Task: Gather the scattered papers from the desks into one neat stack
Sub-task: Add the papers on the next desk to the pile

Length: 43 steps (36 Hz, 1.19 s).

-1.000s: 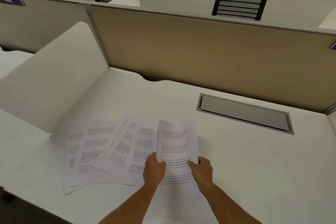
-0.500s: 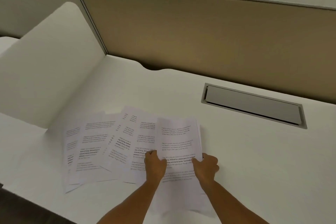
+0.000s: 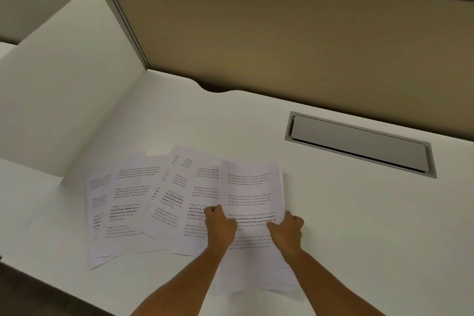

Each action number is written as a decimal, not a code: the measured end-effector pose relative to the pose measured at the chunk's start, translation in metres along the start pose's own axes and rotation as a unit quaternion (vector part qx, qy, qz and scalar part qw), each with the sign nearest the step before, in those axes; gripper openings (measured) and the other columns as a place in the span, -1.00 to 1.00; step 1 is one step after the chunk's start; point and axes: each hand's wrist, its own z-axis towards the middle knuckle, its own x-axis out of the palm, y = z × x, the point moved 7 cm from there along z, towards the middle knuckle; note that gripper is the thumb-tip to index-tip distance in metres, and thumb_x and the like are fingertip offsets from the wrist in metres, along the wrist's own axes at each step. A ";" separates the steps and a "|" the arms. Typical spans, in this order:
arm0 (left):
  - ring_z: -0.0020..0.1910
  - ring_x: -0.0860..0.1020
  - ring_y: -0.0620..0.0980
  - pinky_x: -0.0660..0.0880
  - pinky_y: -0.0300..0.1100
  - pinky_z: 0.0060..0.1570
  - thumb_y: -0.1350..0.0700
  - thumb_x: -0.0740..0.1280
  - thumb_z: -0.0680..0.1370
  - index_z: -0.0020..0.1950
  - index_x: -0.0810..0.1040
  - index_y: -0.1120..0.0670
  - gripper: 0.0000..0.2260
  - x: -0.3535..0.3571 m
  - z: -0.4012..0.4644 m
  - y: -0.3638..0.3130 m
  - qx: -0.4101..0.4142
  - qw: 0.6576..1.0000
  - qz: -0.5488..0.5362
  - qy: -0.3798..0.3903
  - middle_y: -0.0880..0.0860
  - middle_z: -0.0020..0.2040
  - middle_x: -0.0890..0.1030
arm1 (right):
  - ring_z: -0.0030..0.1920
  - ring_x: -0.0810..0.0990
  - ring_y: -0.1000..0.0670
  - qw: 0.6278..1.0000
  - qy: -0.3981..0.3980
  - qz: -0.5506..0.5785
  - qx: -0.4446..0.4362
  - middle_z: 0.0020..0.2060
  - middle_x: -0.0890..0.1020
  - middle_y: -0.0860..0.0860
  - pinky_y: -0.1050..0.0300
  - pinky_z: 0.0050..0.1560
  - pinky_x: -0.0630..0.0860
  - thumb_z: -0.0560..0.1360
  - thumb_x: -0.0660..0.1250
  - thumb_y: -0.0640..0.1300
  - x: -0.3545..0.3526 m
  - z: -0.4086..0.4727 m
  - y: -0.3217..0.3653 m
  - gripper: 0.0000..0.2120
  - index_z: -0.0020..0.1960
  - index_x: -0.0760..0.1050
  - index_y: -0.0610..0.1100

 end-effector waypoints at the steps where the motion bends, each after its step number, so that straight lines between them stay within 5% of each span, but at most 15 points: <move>1: 0.20 0.49 0.10 0.48 -0.15 0.24 0.25 0.40 0.53 0.25 0.44 0.23 -0.68 0.000 0.000 0.000 0.001 1.000 -0.001 0.002 0.20 0.31 0.34 | 0.21 0.51 -0.25 1.000 0.003 0.009 -0.001 0.34 0.32 -0.21 -0.13 0.27 0.53 0.52 0.41 -0.10 -0.001 -0.001 0.000 -0.57 0.33 0.41 -0.21; 7: 0.23 0.52 0.14 0.53 0.03 0.27 0.22 0.40 0.52 0.28 0.48 0.23 -0.65 -0.003 -0.001 -0.002 0.006 1.000 -0.012 0.026 0.20 0.27 0.52 | 0.19 0.54 -0.23 0.997 0.009 0.071 -0.006 0.23 0.50 -0.21 -0.15 0.22 0.57 0.52 0.38 -0.20 -0.003 -0.003 0.004 -0.56 0.34 0.33 -0.20; 13: -0.08 0.59 0.03 0.64 -0.02 0.02 0.29 0.38 0.51 0.04 0.51 0.21 -0.86 -0.008 -0.011 0.000 0.006 0.998 -0.051 0.040 0.17 0.03 0.63 | -0.10 0.62 -0.08 0.985 0.025 0.170 0.024 0.09 0.58 -0.16 0.03 -0.13 0.63 0.47 0.42 -0.29 -0.003 -0.013 -0.002 -0.55 0.25 0.28 -0.14; 18: -0.07 0.57 0.01 0.58 -0.19 -0.05 0.39 0.30 0.52 0.29 0.31 0.19 -0.62 -0.015 -0.022 0.002 0.002 0.993 -0.106 0.055 0.15 0.16 0.57 | -0.15 0.60 0.03 0.977 0.042 0.206 0.016 0.03 0.61 -0.08 0.21 -0.20 0.54 0.43 0.47 -0.29 -0.002 -0.024 -0.006 -0.54 0.29 0.43 -0.16; 22: -0.01 0.54 0.00 0.53 -0.22 -0.02 0.41 0.32 0.51 0.39 0.14 0.15 -0.45 -0.023 -0.030 0.006 -0.018 0.985 -0.160 0.064 0.10 0.18 0.51 | -0.20 0.62 -0.10 0.975 0.046 0.217 -0.004 -0.04 0.71 -0.30 0.09 -0.14 0.55 0.43 0.42 -0.34 -0.003 -0.036 -0.008 -0.80 0.04 0.62 -0.36; 27: -0.03 0.61 -0.01 0.53 -0.32 -0.17 0.36 0.33 0.48 0.21 0.57 0.21 -0.69 -0.036 -0.040 0.008 0.015 0.983 -0.158 0.087 0.11 0.11 0.66 | -0.01 0.71 -0.26 0.964 0.050 0.263 -0.012 -0.05 0.73 -0.22 -0.25 0.11 0.63 0.43 0.44 -0.35 0.001 -0.054 -0.010 -0.87 -0.05 0.65 -0.21; 37: 0.06 0.60 0.04 0.59 -0.11 0.03 0.24 0.35 0.53 0.32 0.38 0.12 -0.62 -0.080 -0.063 0.007 0.044 0.975 -0.213 0.055 0.07 0.16 0.60 | 0.03 0.70 -0.20 0.946 0.095 0.307 -0.051 0.00 0.73 -0.13 -0.22 0.16 0.62 0.50 0.41 -0.38 0.004 -0.086 -0.001 -0.76 0.09 0.64 -0.13; 43: 0.18 0.60 0.09 0.54 0.03 0.24 0.26 0.40 0.52 0.36 0.48 0.16 -0.60 -0.105 -0.077 0.007 0.062 0.970 -0.228 0.055 0.11 0.24 0.61 | -0.02 0.72 -0.16 0.942 0.127 0.301 -0.073 -0.07 0.74 -0.06 -0.13 0.06 0.67 0.50 0.41 -0.35 -0.004 -0.099 0.008 -0.78 0.02 0.65 -0.06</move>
